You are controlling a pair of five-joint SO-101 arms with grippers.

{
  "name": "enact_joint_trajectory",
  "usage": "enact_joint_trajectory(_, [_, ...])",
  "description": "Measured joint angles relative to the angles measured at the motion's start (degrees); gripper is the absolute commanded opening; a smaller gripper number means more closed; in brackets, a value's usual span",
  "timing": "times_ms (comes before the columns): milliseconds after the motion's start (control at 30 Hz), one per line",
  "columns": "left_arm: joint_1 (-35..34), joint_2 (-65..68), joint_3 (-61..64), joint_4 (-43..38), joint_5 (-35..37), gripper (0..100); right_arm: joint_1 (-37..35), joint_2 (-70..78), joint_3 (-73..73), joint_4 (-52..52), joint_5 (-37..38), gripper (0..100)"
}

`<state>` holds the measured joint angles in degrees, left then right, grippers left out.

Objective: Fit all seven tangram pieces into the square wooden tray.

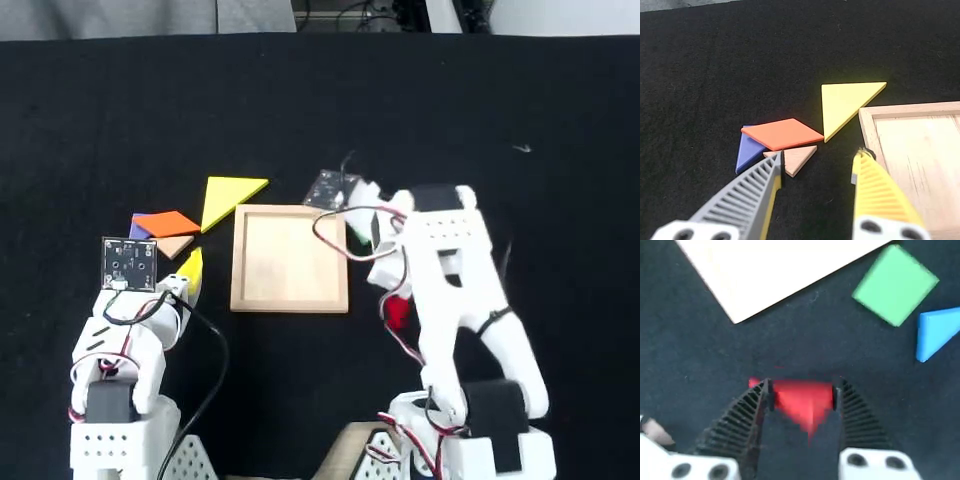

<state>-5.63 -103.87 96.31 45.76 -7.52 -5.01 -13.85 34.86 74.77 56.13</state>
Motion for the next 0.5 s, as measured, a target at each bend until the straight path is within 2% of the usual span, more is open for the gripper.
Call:
enact_joint_trajectory(167, [0.0, 0.0, 0.0, 0.0, 0.0, 23, 0.9, -0.1, 5.4, -9.8, -4.2, 14.9])
enact_joint_trajectory(300, [0.0, 0.0, 0.0, 0.0, 0.0, 23, 1.1, -0.1, 6.2, -12.4, -8.4, 16.5])
enact_joint_trajectory(500, [0.0, 0.0, 0.0, 0.0, 0.0, 23, 0.7, -0.1, 6.7, -17.1, -16.5, 36.7])
